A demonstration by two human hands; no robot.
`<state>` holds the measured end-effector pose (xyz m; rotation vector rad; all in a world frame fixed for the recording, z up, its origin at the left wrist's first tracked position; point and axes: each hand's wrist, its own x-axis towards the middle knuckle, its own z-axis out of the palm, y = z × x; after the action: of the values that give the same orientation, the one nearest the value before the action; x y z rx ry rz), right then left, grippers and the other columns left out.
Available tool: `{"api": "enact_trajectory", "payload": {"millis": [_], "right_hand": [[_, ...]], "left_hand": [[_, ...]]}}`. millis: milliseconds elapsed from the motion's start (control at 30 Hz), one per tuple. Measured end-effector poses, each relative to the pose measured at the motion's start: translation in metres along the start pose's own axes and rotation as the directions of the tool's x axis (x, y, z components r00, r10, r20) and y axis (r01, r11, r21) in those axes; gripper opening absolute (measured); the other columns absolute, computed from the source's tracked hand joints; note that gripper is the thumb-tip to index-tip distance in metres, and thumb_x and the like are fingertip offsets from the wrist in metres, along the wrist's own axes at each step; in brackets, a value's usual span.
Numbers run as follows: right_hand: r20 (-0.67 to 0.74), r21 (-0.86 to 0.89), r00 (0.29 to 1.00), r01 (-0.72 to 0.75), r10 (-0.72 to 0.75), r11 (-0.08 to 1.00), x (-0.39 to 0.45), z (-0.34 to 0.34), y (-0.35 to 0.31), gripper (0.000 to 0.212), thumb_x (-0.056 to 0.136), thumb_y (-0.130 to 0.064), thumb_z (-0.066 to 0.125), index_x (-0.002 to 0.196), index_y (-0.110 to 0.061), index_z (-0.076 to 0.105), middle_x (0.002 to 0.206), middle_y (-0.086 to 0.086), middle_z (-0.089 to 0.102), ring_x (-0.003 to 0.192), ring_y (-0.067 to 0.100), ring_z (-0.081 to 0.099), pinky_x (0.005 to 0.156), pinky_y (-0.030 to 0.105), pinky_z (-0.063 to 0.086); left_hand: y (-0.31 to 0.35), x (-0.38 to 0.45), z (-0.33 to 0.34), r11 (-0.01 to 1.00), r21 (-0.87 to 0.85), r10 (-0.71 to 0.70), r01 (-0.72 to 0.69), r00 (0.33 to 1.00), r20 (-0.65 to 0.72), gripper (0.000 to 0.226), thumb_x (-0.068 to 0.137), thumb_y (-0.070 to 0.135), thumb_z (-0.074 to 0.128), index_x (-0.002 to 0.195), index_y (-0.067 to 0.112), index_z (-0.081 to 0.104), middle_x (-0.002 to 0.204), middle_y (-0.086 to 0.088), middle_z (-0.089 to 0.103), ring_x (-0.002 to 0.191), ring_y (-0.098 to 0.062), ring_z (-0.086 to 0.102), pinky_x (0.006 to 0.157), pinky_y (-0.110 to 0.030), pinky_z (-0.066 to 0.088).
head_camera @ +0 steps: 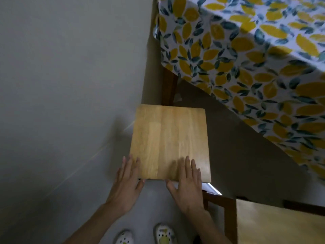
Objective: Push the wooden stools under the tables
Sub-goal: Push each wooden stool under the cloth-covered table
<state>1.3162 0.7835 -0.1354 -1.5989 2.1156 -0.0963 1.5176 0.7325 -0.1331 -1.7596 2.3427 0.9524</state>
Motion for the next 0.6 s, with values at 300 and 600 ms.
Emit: {"api": "enact_trajectory", "payload": {"millis": [300,600], "right_hand": [[-0.087,-0.010,0.981,-0.173,0.171,0.985,0.029,0.057,-0.017,0.086,0.087,-0.076,0.015,0.152,-0.023,-0.005,0.160,0.010,-0.013,0.145,0.027,-0.019,0.114,0.050,-0.010],[-0.104,-0.112,0.991,-0.093,0.081,0.989,0.085,0.032,0.027,0.089,0.087,-0.076,0.021,0.152,-0.018,0.010,0.161,0.013,0.003,0.147,0.033,-0.001,0.113,0.053,0.005]], "left_hand": [[-0.039,0.061,0.025,0.943,0.271,0.202,-0.195,0.979,0.003,0.067,0.095,0.052,0.005,0.149,0.014,-0.005,0.158,-0.009,-0.013,0.145,-0.024,-0.013,0.116,-0.053,0.008],[-0.007,0.110,0.028,0.944,0.254,0.205,-0.211,0.978,0.050,0.071,0.096,0.052,0.005,0.149,0.005,0.003,0.158,-0.019,-0.006,0.145,-0.034,-0.007,0.110,-0.053,0.022]]}}
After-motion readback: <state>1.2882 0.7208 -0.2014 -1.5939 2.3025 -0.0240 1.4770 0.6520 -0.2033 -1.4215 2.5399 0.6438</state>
